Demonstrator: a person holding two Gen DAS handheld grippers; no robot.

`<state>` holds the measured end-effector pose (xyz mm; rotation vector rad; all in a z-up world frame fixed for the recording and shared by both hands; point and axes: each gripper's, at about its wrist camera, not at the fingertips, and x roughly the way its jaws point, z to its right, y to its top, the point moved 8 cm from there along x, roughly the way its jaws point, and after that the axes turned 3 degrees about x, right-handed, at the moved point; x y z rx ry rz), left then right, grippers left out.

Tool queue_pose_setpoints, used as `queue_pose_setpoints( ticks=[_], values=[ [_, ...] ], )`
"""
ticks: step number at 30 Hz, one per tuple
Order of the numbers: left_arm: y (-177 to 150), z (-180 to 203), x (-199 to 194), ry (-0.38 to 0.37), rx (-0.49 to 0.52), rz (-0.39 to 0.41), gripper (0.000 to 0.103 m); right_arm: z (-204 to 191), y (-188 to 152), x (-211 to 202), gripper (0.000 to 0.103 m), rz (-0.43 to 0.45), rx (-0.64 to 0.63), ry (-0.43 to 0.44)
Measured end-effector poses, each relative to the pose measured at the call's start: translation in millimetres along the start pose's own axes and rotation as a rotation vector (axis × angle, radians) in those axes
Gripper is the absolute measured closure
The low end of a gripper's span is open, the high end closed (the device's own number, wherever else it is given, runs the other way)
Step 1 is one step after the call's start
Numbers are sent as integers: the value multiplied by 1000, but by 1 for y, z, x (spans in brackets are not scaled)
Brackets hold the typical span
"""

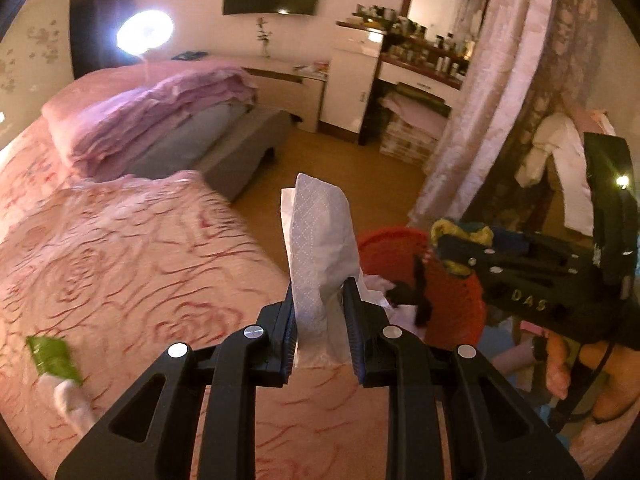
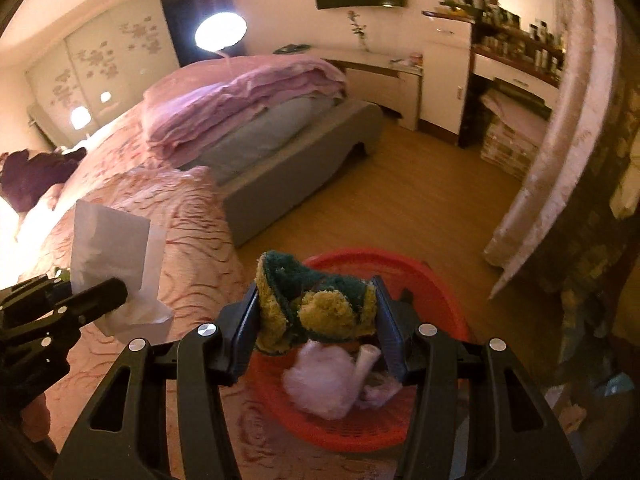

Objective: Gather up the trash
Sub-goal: 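Carry the tissue and sponge over the red wastebasket with both tools, then open the left tool to drop the tissue while the right tool drops the sponge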

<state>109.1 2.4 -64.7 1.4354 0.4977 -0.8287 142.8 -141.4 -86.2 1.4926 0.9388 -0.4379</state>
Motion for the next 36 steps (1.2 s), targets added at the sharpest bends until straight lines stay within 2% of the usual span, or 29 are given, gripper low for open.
queue_pose_setpoints(
  ticks=[12,21,25,27,31,36],
  values=[
    [6,50,56,-75,79,-91,82,51,-8,22,52,-43,88,-52],
    [2,77,88,-102,133,-152,81,66,-13,38,52,-79,130,-38],
    [-1,78,94,-103,133,-160,62,71,-12,41,51,-83,135,-34],
    [-2,77,95,-106,128,-165,58,71,-10,41,51,-83,138,-29],
    [-3,77,94,-99,125,-162,43,71,-10,43,47,-86,137,-25],
    [-2,73,86,-75,130,-142,37,70,-8,42,40,-76,142,-26]
  ],
)
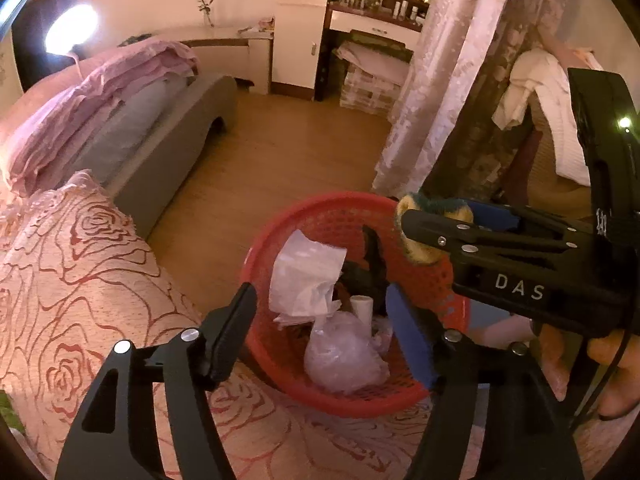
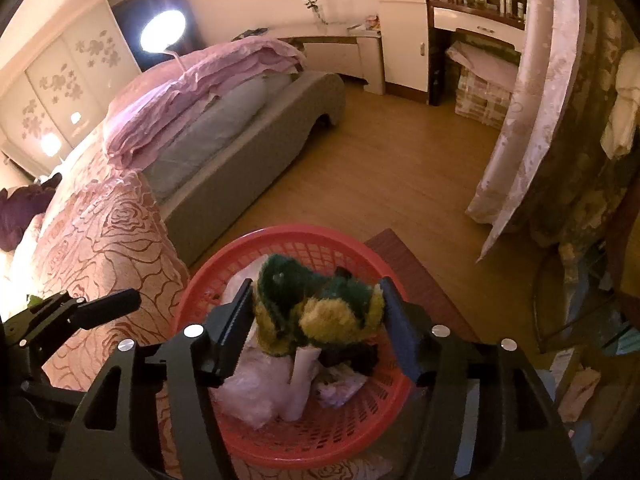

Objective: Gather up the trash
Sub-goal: 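Open the left tool to drop the tissue while the right tool drops the sponge, then move both open tools back toward the white cloth and green packet on the bed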

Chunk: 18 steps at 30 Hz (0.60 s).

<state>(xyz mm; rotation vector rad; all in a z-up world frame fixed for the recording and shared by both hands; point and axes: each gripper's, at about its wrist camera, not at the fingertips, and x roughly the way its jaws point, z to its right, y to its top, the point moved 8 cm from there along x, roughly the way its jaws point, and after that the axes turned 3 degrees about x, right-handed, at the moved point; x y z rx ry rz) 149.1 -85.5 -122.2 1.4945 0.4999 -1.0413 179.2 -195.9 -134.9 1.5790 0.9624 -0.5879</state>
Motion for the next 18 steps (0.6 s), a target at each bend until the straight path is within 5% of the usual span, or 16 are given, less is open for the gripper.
queue_pose_setpoints(
  ticks=[18],
  values=[
    [-14,-30,-50,95,-53,78,33,-9,-3,-34,34,63,1,23]
  ],
)
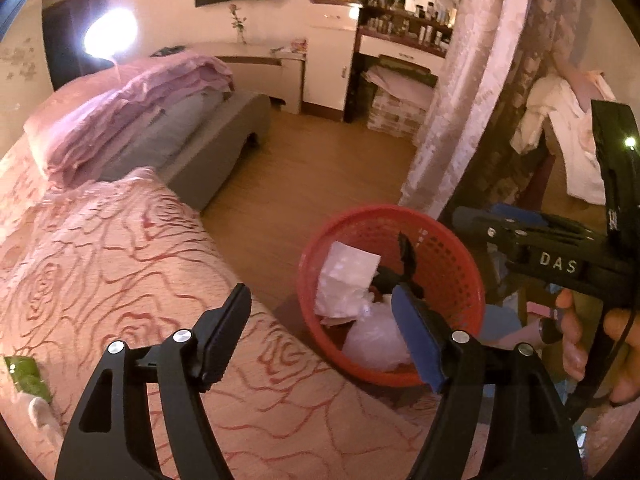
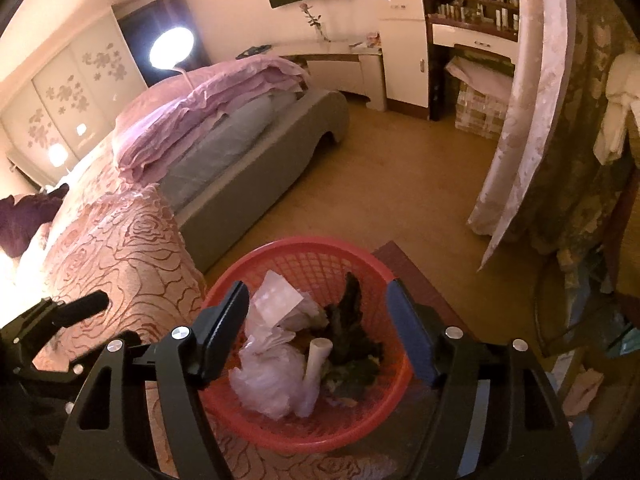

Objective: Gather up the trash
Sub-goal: 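Move both open tools back toward the white cloth and green packet on the bed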

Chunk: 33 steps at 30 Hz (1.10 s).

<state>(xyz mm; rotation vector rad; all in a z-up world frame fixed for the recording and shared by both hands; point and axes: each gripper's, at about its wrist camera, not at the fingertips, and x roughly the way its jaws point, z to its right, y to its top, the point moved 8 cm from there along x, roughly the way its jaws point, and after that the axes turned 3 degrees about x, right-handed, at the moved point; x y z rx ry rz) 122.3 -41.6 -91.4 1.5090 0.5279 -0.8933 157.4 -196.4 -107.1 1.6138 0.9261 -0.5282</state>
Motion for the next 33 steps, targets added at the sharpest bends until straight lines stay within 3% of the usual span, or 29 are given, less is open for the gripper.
queue_pose_setpoints(
  ticks=[14,33],
  values=[
    [-17,-50,-40,128,-83,45,30,-50,-16,-10,34,-10,-86,56],
    [-73,-136,-91,287,-264,51,29,-151,-59,2,34,-85,-257,166]
  ],
)
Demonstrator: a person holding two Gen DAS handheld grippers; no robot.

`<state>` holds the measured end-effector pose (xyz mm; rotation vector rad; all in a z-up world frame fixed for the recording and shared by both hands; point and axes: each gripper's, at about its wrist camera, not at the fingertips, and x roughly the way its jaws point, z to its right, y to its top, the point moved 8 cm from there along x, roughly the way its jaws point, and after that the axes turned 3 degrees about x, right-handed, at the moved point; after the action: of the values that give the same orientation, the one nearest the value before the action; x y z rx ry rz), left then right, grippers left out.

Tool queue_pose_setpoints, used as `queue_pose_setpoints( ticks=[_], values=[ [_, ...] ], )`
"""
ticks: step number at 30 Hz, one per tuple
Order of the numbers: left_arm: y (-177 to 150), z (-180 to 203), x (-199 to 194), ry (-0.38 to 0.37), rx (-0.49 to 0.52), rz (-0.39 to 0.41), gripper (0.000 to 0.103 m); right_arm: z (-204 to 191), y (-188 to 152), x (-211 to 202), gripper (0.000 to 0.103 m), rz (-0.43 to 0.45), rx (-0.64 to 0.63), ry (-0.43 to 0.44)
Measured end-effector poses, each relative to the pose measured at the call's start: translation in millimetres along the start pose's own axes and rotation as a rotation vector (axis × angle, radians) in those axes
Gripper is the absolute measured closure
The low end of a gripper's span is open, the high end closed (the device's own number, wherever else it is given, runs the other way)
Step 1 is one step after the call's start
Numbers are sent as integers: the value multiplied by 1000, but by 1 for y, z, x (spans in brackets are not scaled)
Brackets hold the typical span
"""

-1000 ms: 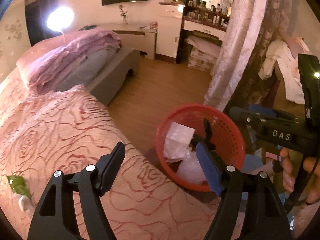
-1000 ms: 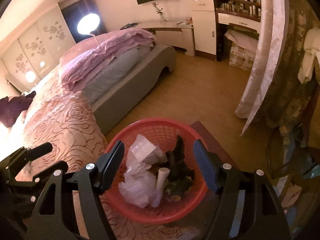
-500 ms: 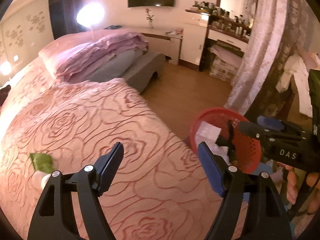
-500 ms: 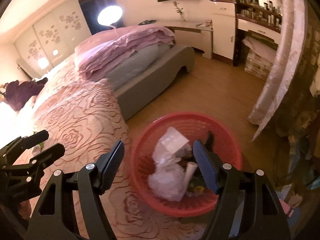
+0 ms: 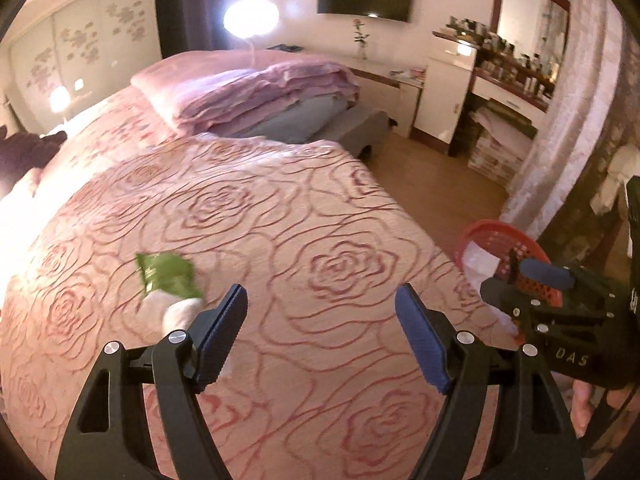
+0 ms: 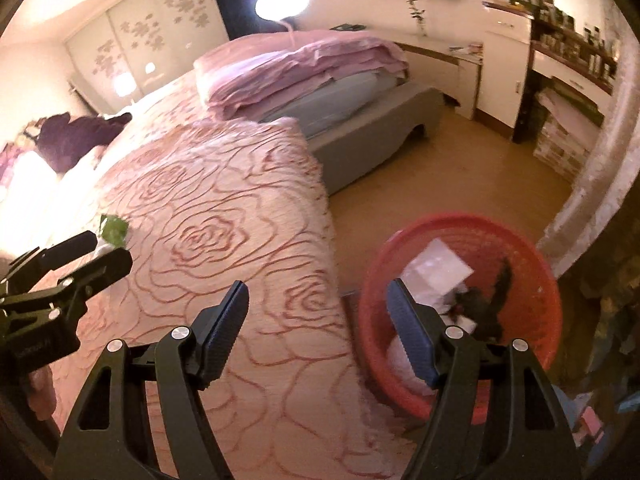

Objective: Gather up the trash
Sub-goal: 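Move both open tools back toward the white cloth and green packet on the bed, then grasp the white cloth with the left tool while the right tool grasps the green packet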

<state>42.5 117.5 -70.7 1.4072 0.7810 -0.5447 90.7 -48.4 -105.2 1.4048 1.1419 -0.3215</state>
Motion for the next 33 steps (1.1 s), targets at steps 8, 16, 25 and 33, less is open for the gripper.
queue_pose_setpoints(
  ticks=[8,16,25,33],
  values=[
    [-22,-67,-18,71,-114,4,29,-27,-9,7,34,-20,-60,22],
    [-40,-96,-9,16,-227,-23,30,-40,-13,13,34,-39,-84,41],
    [-36,-95,25,2,-226,-68,55,-46,-12,11,34,-42,-102,33],
    [-49,-115,14,32,-244,-56,76,-71,-2,18,34,-39,-158,34]
  ],
)
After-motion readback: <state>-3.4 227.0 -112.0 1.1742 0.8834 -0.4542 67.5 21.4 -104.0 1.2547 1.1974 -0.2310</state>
